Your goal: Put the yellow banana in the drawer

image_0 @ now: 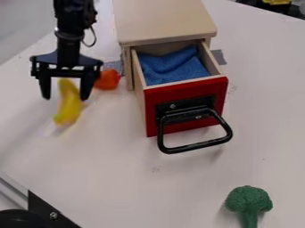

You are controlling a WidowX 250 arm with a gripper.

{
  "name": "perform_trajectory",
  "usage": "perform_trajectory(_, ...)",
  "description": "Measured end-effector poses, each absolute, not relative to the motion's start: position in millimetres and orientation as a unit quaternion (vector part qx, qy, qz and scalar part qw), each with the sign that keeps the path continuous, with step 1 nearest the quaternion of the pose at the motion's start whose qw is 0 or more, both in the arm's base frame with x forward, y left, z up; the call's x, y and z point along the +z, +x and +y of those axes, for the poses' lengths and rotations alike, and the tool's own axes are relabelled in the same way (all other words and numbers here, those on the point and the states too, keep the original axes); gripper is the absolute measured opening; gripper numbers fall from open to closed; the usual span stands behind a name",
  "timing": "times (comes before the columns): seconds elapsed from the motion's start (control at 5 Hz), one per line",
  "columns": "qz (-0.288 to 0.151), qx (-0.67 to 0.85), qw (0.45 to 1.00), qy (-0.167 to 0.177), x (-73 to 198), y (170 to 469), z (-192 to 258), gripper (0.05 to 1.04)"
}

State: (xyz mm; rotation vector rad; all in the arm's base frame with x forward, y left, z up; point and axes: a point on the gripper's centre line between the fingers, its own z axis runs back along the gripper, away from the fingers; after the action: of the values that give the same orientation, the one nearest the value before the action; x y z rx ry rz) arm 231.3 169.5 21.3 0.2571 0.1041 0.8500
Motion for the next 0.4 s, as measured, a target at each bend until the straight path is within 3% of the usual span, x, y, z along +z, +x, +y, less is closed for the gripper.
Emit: perform_trajectory(0.4, 0.057, 0.390, 0.906, 0.156, 3.2, 232.2, 159.6, 0.998)
